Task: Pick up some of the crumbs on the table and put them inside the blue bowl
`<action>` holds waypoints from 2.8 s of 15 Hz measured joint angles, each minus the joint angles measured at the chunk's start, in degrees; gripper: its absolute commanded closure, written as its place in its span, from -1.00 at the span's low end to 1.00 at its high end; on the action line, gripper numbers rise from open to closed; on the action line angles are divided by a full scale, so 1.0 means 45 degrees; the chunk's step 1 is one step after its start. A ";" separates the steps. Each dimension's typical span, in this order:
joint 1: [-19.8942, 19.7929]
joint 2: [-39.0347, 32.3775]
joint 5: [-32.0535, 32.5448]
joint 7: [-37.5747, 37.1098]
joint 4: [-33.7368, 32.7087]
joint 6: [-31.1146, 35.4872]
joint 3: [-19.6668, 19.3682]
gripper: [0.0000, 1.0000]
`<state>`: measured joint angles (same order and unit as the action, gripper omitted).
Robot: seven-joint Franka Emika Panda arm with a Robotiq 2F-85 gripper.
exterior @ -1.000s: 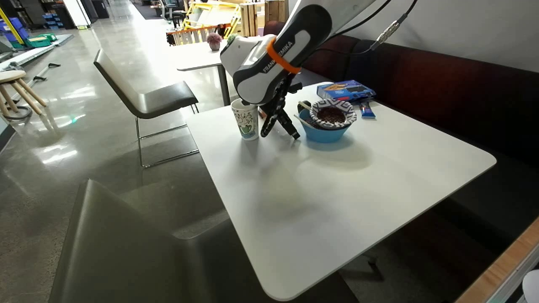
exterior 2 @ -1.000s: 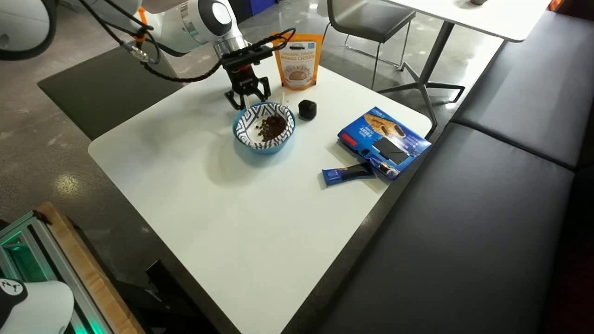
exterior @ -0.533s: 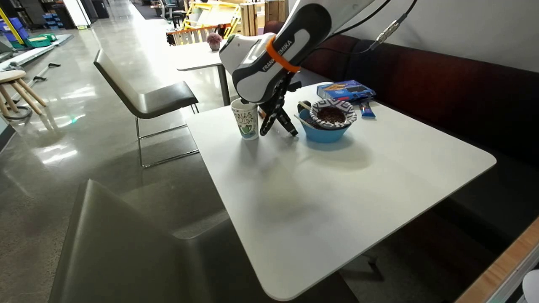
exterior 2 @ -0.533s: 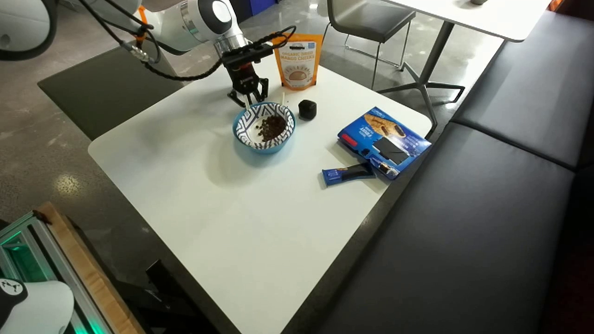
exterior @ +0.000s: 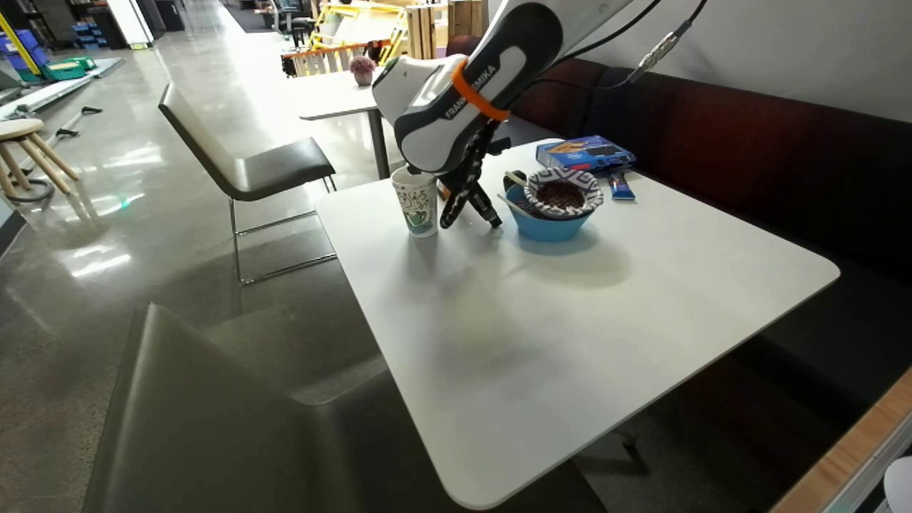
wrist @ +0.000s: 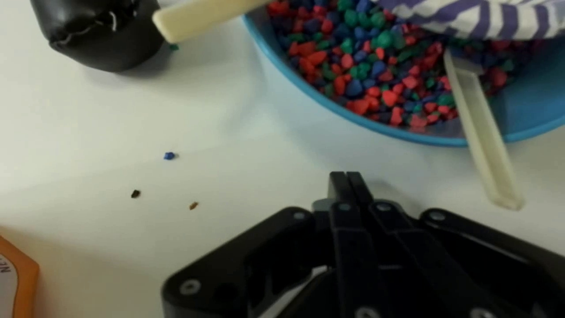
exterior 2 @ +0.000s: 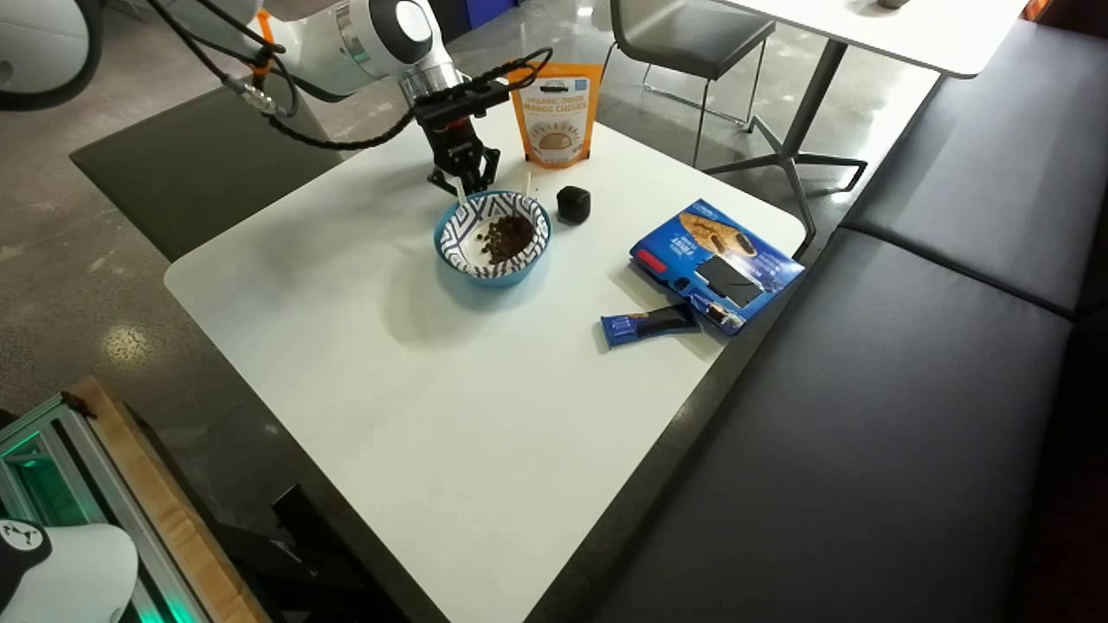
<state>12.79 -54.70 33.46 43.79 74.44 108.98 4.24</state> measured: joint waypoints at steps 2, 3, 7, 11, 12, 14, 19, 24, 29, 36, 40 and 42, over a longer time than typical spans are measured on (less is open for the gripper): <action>-0.0012 0.0107 -0.0004 -0.0005 0.0185 0.0124 0.0013 1.00; -0.0015 0.0162 -0.0004 -0.0006 0.0282 0.0198 0.0015 0.99; -0.0063 0.0534 -0.0047 -0.0288 0.0921 0.0581 0.0031 0.99; -0.0182 0.1379 -0.0046 -0.1194 0.2008 0.1343 0.0010 0.99; -0.0221 0.1652 -0.0046 -0.1419 0.2301 0.1562 0.0005 0.99; -0.0303 0.2214 -0.0042 -0.1896 0.2887 0.2102 -0.0001 0.99; -0.0585 0.3605 -0.0046 -0.3096 0.4264 0.4340 0.0028 0.99; -0.0836 0.4875 -0.0045 -0.4130 0.5436 0.6894 0.0014 0.99; -0.0957 0.5757 -0.0046 -0.4364 0.6483 0.9013 0.0030 0.99; -0.0957 0.6294 -0.0089 -0.4312 0.7242 1.0449 0.0298 0.99; -0.0952 0.6412 -0.1007 -0.4277 0.7411 0.8704 0.0443 0.99; -0.0962 0.6744 -0.1485 -0.4314 0.7617 0.7121 0.0424 0.99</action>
<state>8.46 -24.35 26.78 24.37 108.71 141.03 6.15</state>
